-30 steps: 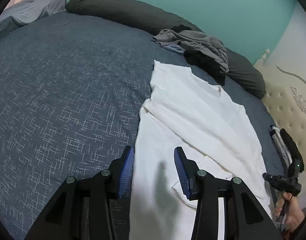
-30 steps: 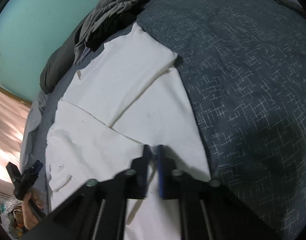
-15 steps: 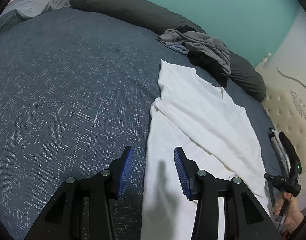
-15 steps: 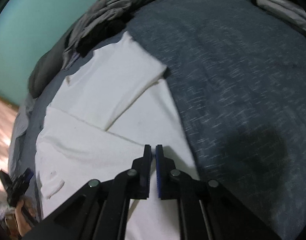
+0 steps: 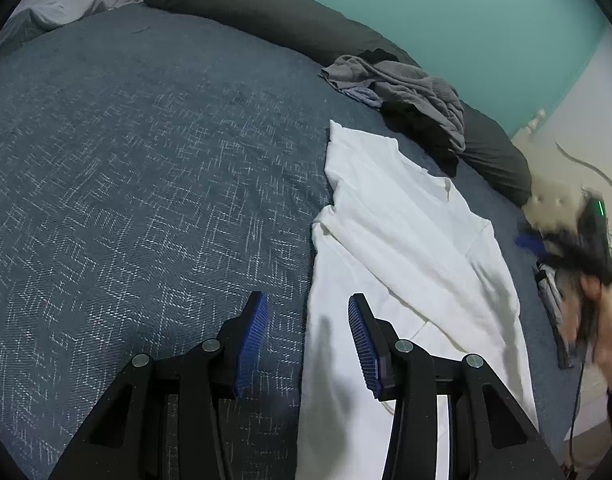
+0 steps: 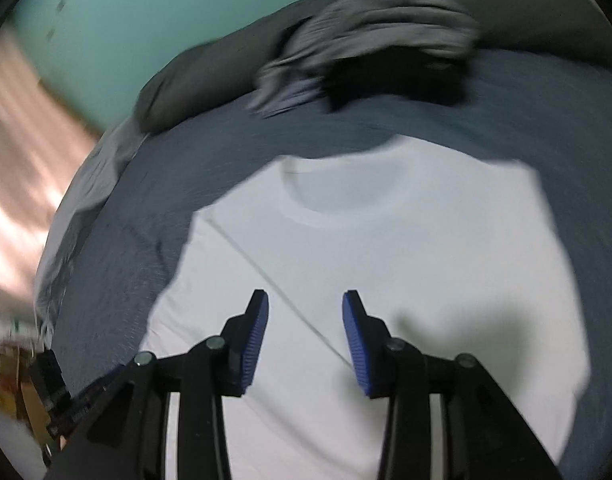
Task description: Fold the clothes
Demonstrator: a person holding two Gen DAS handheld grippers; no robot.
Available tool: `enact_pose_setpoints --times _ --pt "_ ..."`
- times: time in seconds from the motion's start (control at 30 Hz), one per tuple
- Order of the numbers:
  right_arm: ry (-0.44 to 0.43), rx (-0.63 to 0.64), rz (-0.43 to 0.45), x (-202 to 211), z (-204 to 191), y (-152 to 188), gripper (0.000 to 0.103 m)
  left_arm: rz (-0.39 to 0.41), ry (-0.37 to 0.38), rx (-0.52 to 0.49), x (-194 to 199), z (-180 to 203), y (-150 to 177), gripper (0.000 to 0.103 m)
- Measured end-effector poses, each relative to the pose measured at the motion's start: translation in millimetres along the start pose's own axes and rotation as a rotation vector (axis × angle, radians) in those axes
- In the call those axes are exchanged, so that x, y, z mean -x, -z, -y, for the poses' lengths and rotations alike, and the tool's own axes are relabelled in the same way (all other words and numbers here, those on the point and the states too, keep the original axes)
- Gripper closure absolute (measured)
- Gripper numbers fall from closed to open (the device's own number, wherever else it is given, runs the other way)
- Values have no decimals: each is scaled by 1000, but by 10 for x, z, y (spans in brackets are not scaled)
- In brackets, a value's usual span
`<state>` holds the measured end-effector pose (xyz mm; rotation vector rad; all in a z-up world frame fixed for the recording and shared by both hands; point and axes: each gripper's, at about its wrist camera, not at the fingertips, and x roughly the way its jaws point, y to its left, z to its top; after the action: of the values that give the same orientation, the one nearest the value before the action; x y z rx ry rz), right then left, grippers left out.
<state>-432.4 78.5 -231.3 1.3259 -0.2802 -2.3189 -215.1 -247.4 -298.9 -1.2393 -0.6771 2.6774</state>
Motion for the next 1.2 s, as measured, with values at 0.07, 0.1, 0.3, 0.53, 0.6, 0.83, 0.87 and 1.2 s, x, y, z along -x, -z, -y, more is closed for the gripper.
enact_pose_setpoints --times 0.07,0.1,0.3,0.53,0.6,0.83,0.87,1.2 --pt "-18 51 -33 -259 -288 -160 64 2 -7 1 -1 -9 -6 57" --pt "-30 75 -47 -397 -439 -242 64 2 -6 1 -6 -15 -10 57" --pt "-52 232 -123 -1115 -1167 -550 64 0 -11 -7 -13 -20 -8 57" --pt "15 349 -181 -1742 -1505 -700 64 -12 -6 19 -69 -84 10 56" --pt "37 369 -194 -1878 -1519 -705 64 -19 0 17 -85 -89 17 55" --pt "37 389 -199 -2073 -1538 -664 98 -29 4 11 -99 -91 37 55" --pt "32 383 -191 -2061 -1529 -662 100 -30 5 14 -104 -96 37 55" --pt "24 252 -67 -1849 -1266 -760 102 -28 12 12 -111 -74 63 55"
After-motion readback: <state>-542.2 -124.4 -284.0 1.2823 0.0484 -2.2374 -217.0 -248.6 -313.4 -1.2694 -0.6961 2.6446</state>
